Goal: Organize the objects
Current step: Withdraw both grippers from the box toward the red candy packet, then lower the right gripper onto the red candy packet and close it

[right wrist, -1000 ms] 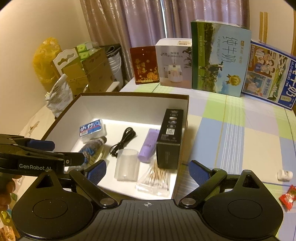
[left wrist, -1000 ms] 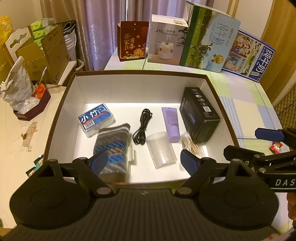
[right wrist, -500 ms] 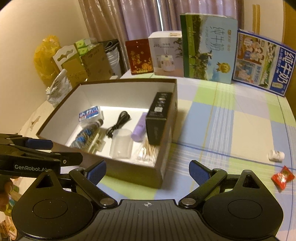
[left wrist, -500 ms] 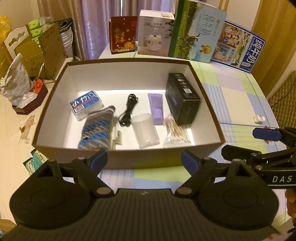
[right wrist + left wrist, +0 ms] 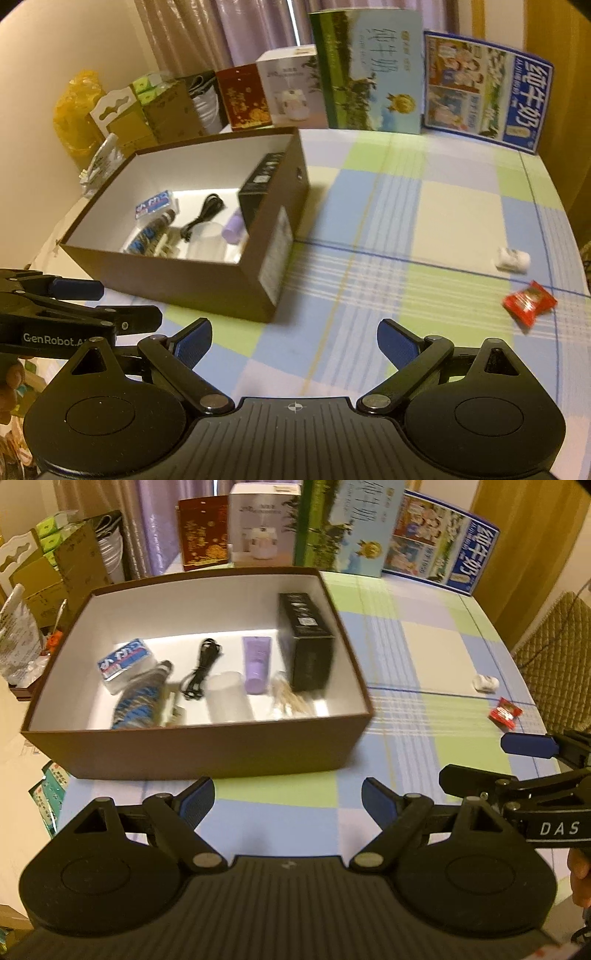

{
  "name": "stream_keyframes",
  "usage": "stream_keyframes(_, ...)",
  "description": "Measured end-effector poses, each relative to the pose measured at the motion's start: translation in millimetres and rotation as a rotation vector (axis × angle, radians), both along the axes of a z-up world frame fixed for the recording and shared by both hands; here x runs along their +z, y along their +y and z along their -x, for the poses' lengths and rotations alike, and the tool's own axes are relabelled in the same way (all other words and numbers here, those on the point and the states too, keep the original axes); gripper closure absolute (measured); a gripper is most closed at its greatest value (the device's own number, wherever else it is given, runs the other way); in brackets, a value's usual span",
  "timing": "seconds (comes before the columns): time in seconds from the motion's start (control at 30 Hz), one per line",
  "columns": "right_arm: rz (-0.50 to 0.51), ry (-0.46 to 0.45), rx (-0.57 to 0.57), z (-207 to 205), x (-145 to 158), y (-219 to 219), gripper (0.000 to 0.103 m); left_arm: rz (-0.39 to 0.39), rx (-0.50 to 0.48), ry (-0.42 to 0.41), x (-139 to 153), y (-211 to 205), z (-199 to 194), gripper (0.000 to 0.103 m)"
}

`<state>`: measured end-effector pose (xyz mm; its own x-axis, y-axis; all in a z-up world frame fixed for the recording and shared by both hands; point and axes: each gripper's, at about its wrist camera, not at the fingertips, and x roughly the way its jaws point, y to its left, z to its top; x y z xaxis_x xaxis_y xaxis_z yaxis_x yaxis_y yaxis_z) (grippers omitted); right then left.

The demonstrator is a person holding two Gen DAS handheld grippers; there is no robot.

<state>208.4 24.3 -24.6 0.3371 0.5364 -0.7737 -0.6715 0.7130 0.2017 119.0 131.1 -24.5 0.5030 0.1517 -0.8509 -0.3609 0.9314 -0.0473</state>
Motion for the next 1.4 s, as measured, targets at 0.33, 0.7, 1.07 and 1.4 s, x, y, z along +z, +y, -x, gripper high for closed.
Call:
stream_keyframes(0.33,0.023,0.012,-0.072,-14.8,-4.7,-59.0,0.009,0.016,-0.059,0.023,-11.0,-52.1,-17.8,0.019)
stream_keyframes(0.7,0.042,0.037,-0.162,-37.9,-12.7,-117.8,0.009,0.019,-0.128,0.049,-22.4,-103.7,-48.2,0.018)
stream_keyframes(1.07,0.049,0.04,-0.279,-65.5,-29.1,-162.4,0.009,0.031,-0.206,0.032,-35.7,-144.2,-85.2,0.017)
stream_keyframes(1.4,0.021,0.008,-0.399,-102.3,-42.4,-183.1,0.022,0.009,-0.262,-0.001,-54.1,-168.8,-134.9,0.017)
